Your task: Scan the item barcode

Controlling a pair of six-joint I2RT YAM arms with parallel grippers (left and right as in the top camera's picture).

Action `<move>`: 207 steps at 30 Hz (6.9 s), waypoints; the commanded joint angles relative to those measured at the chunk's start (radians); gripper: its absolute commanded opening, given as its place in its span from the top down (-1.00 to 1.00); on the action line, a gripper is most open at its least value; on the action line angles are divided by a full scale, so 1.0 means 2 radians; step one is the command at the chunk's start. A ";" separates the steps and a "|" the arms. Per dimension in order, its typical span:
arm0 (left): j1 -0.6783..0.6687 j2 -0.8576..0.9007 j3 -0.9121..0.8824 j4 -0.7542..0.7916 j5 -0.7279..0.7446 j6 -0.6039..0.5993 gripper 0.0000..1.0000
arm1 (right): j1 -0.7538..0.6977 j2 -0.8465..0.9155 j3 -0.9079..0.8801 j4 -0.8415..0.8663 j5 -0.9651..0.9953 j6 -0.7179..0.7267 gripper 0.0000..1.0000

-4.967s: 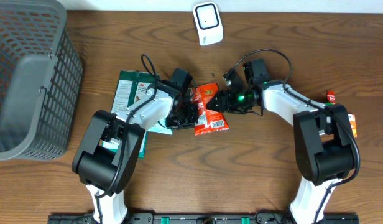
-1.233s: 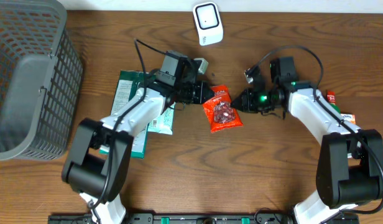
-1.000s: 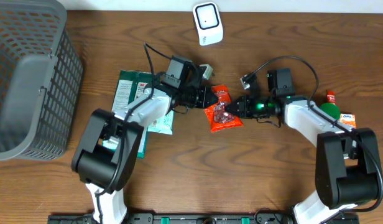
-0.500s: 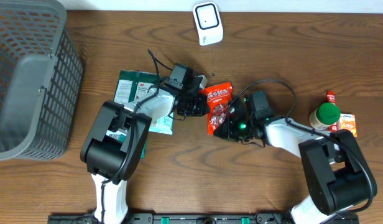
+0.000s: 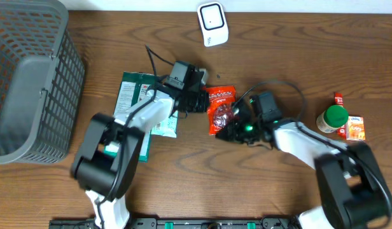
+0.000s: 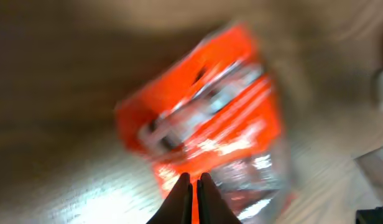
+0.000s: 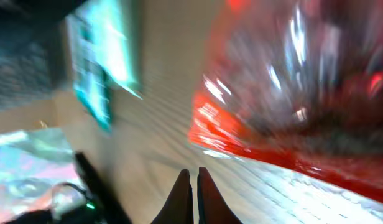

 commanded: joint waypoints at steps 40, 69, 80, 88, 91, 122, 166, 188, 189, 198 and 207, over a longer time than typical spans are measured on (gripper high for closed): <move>-0.002 0.036 -0.001 0.123 -0.048 0.028 0.78 | 0.019 0.015 0.029 0.023 0.053 -0.033 0.98; -0.070 -0.022 -0.001 -0.088 -0.047 -0.003 0.70 | -0.112 0.048 0.215 -0.241 0.044 -0.312 -0.50; -0.091 -0.012 -0.002 -0.087 -0.108 -0.003 0.70 | -0.118 0.136 0.215 -0.168 -0.004 -0.321 -0.22; -0.090 0.031 -0.002 -0.082 -0.108 -0.003 0.70 | -0.119 0.150 0.215 -0.175 -0.004 -0.321 -0.18; -0.090 0.035 -0.002 -0.082 -0.108 -0.003 0.70 | -0.119 0.151 0.213 -0.178 -0.004 -0.321 -0.18; -0.147 -0.022 0.013 -0.065 -0.102 -0.048 0.72 | -0.138 0.163 0.212 -0.179 -0.004 -0.293 -0.33; -0.156 -0.024 -0.027 -0.164 -0.229 -0.040 0.71 | -0.072 0.163 0.210 -0.323 0.004 -0.235 0.21; -0.124 -0.071 -0.014 -0.058 -0.144 -0.038 0.71 | -0.107 0.154 0.253 -0.269 0.029 -0.188 -0.10; -0.124 -0.062 -0.014 -0.056 -0.145 -0.038 0.71 | -0.106 0.154 0.251 -0.265 0.031 -0.188 -0.10; -0.106 -0.018 -0.014 -0.055 -0.146 -0.038 0.71 | -0.102 0.156 0.228 -0.229 0.018 -0.184 -0.11; -0.103 -0.015 -0.020 -0.055 -0.146 -0.038 0.71 | -0.098 0.156 0.180 -0.173 0.018 -0.156 -0.04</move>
